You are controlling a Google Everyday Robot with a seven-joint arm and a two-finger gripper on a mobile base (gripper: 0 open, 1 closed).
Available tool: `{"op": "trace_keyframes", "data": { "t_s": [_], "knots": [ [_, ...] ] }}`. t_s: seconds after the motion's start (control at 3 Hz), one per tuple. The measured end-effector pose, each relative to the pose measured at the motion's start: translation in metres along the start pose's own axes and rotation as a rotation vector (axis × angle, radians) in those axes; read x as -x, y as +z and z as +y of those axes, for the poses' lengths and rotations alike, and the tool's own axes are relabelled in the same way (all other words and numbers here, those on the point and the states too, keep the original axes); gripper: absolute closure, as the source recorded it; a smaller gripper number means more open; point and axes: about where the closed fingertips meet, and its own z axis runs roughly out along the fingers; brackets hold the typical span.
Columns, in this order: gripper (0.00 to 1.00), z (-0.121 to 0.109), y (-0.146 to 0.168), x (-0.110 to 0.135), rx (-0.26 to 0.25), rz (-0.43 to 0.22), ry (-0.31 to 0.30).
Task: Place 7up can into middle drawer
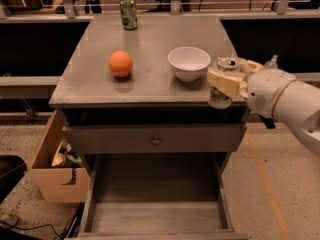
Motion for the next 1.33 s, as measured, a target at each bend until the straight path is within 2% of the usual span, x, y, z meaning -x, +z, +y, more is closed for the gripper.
{"op": "trace_keyframes", "data": {
  "t_s": [0.33,0.67,1.0,1.33],
  "knots": [
    [1.0,0.032,-0.037,-0.036,0.017,0.026,0.028],
    [1.0,0.026,-0.063,-0.045,-0.026,0.035,0.036],
    [1.0,0.026,-0.063,-0.045,-0.026,0.035,0.036],
    [1.0,0.01,-0.071,-0.087,-0.028,0.081,0.095]
  ]
}}
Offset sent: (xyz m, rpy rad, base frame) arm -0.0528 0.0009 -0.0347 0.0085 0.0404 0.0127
